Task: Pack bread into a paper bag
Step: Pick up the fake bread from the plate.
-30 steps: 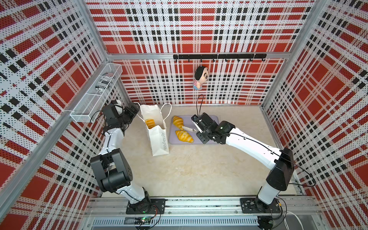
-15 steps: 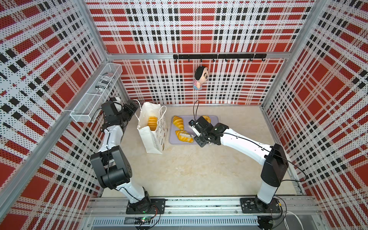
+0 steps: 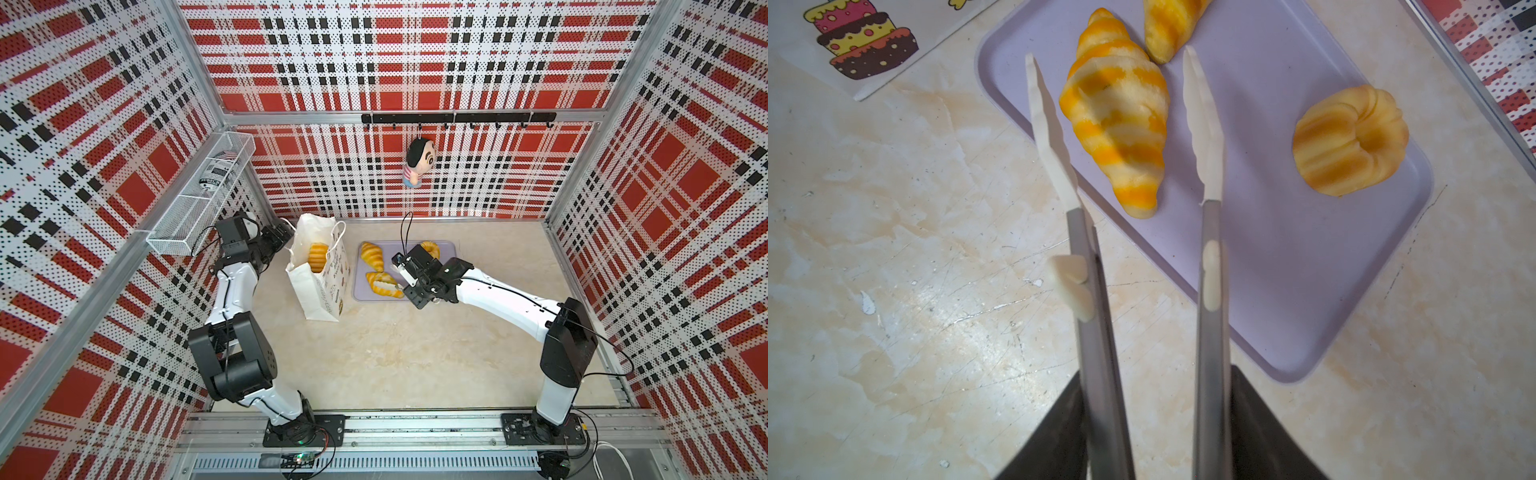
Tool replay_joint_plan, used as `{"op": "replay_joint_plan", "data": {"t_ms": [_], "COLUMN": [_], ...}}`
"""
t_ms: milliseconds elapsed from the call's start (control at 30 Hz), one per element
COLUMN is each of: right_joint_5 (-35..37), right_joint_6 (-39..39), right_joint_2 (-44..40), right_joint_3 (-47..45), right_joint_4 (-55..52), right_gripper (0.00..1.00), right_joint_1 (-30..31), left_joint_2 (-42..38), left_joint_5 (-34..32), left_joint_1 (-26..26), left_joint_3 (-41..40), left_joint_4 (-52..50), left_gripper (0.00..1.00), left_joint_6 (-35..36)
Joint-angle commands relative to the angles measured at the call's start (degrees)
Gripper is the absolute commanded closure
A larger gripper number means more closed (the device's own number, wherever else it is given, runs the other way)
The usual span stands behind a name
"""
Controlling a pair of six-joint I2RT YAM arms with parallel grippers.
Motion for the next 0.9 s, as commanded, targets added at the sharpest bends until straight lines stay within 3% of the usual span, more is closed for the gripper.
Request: {"op": "replay_joint_plan", "data": {"t_ms": [0, 467, 867], "right_joint_5": [-1.8, -6.5, -8.2], "right_joint_6": [-0.6, -1.9, -2.3], "right_joint_2": [1.3, 6.1, 10.3], "right_joint_3": [0.6, 0.6, 2.9], "right_joint_4": [2.2, 3.2, 2.5], "right_gripper": [0.49, 0.47, 0.46], "right_joint_1": [-0.9, -3.2, -4.3], "left_joint_2": [-3.7, -8.6, -11.4], "left_joint_5": [-3.4, -16.3, -19.7], "left_joint_1": [-0.7, -0.7, -0.7], "left_joint_3": [-0.9, 0.5, -1.1], "left_joint_4": [-4.2, -15.2, -16.4], "left_gripper": [0.02, 0.02, 0.02], "left_joint_6": [4.1, 11.7, 12.6]}}
